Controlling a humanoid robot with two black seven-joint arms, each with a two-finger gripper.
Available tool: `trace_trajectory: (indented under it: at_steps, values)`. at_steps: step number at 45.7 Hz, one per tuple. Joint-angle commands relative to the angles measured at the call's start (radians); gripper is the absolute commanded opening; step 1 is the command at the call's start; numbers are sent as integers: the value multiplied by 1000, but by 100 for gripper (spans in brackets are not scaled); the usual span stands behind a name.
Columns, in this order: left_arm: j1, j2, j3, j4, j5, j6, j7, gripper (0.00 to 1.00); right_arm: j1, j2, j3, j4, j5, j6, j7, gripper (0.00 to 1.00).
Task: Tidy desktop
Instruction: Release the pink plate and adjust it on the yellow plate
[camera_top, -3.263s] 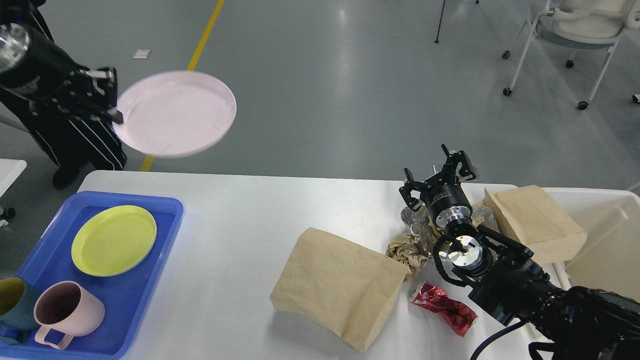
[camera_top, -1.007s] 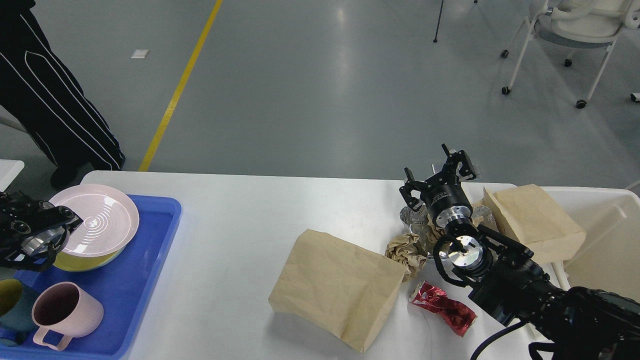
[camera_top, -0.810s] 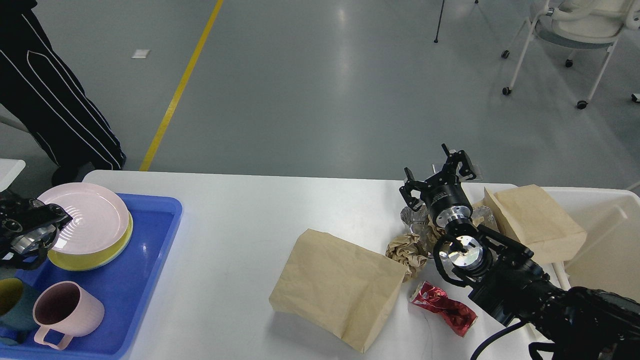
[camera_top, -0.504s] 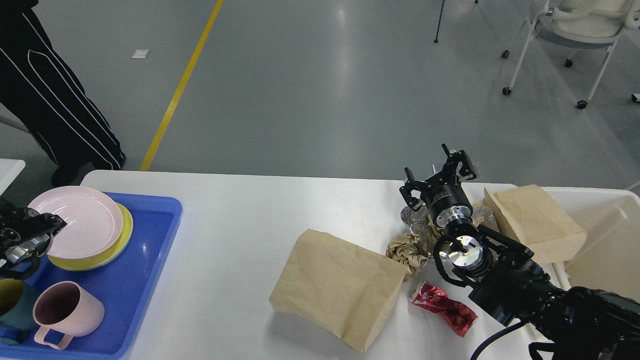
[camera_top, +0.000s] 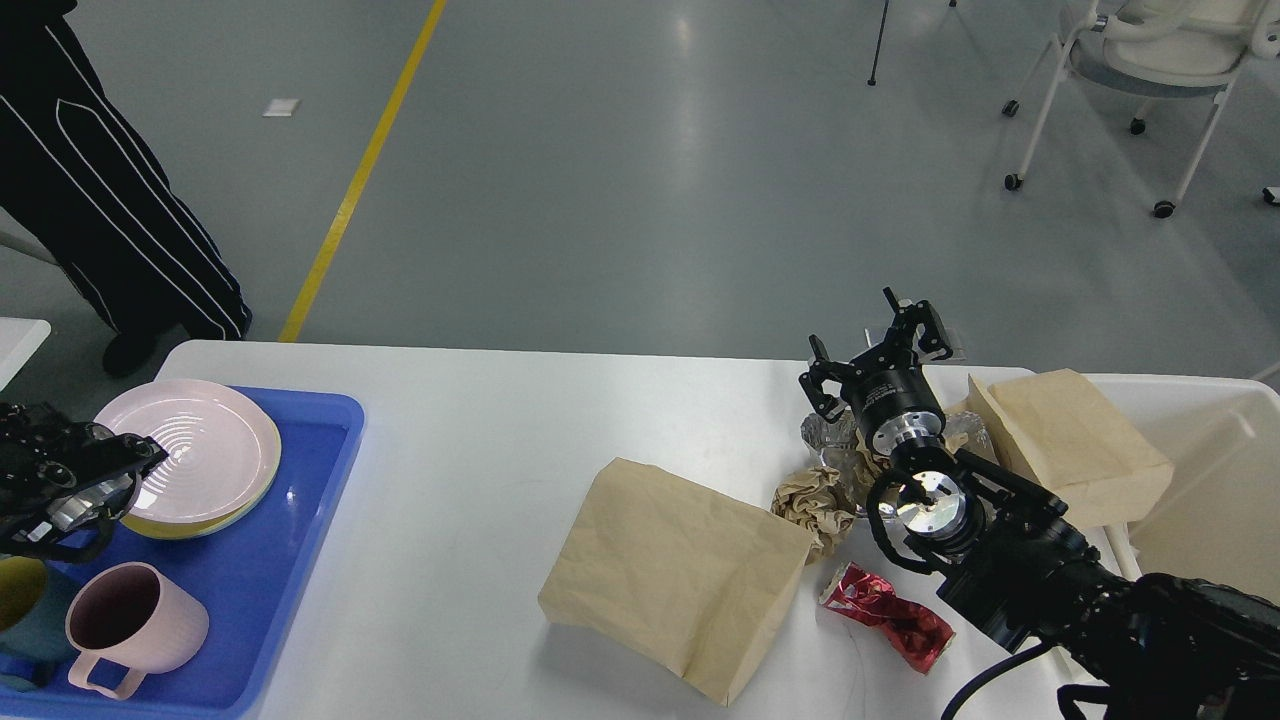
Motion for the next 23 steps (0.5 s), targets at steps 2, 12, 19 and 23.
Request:
trace_trajectory:
  at_steps: [2, 12, 19, 23]
  values:
    - [1, -33, -6, -9, -4, -5, 5, 0, 0, 2, 0, 0, -2, 0, 0, 100]
    - [3, -38, 0, -52, -1, -5, 3, 25, 0, 0, 0, 2, 0, 0, 0, 100]
    - [4, -33, 2, -52, -3, -9, 5, 86, 0, 0, 0, 0, -2, 0, 0, 100]
    - [1, -26, 2, -52, -3, -12, 14, 91, 0, 0, 0, 0, 0, 0, 0, 100]
